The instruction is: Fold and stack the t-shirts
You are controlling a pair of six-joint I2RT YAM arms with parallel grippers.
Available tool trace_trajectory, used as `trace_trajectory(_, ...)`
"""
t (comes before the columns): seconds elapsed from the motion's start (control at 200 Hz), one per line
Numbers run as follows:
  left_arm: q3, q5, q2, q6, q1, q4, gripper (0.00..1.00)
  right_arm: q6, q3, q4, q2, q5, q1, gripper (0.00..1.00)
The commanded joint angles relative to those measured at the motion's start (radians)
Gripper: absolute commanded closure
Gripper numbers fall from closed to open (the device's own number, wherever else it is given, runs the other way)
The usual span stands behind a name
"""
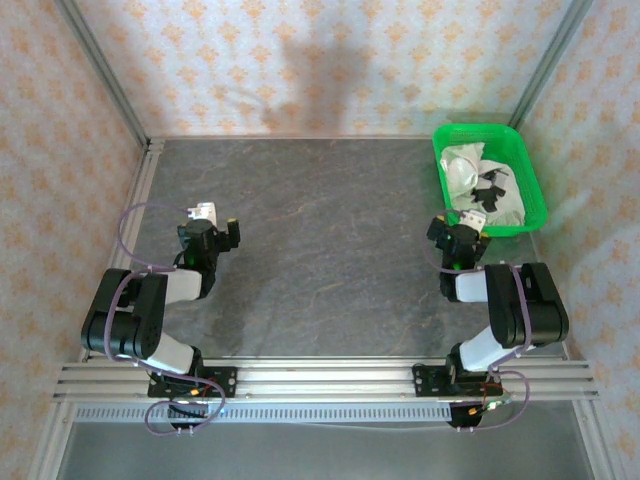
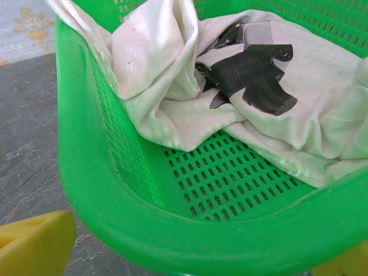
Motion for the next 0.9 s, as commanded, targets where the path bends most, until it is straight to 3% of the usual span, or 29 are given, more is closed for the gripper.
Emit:
trace_trajectory(0.0, 0.005, -0.017, -0.001, 0.005, 0.003, 0.032, 0.0, -0.025, 0.018, 0.021, 0.003, -0.018, 0.008, 0.01)
trace_trajectory(0.035, 0.008, -0.006, -0.011, 0.009, 0.002, 0.019, 0.0, -0.039, -0.003, 0.054, -0.019, -0.051, 0.011, 0.01)
trace_trajectory(0.09, 0.087, 0.014, -0.067, 0.023, -0.003, -0.174, 0.0, -0.058, -0.019, 0.005, -0.095, -0.049, 0.023, 0.01)
trace_trajectory(0.14, 0.171, 0.006, -0.108, 0.023, -0.014, -0.338, 0.0, -0.059, 0.008, -0.185, -0.228, 0.011, 0.036, 0.01)
trace_trajectory(0.21, 0.215, 0.026, -0.174, 0.016, -0.031, -0.423, 0.0, -0.012, 0.073, -0.503, -0.379, 0.036, 0.036, 0.01)
trace_trajectory(0.355, 0.294, 0.002, -0.296, -0.069, -0.1, -0.619, 0.0, 0.032, 0.139, -0.887, -0.613, -0.095, 0.038, 0.01)
trace_trajectory(0.49, 0.338, 0.033, -0.366, -0.174, -0.125, -0.72, 0.0, 0.074, 0.228, -1.15, -0.722, -0.198, 0.038, 0.01)
trace_trajectory(0.676, 0.58, 0.171, -0.302, -0.318, -0.13, -1.039, 0.0, 0.243, 0.464, -1.436, -0.637, -0.333, 0.021, 0.01)
trace_trajectory(0.751, 0.721, 0.256, -0.222, -0.359, -0.131, -1.166, 0.0, 0.293, 0.61, -1.528, -0.51, -0.436, -0.012, 0.01)
trace_trajectory(0.891, 0.928, 0.359, -0.089, -0.389, -0.175, -1.313, 0.0, 0.345, 0.878, -1.668, -0.281, -0.477, -0.073, 0.0)
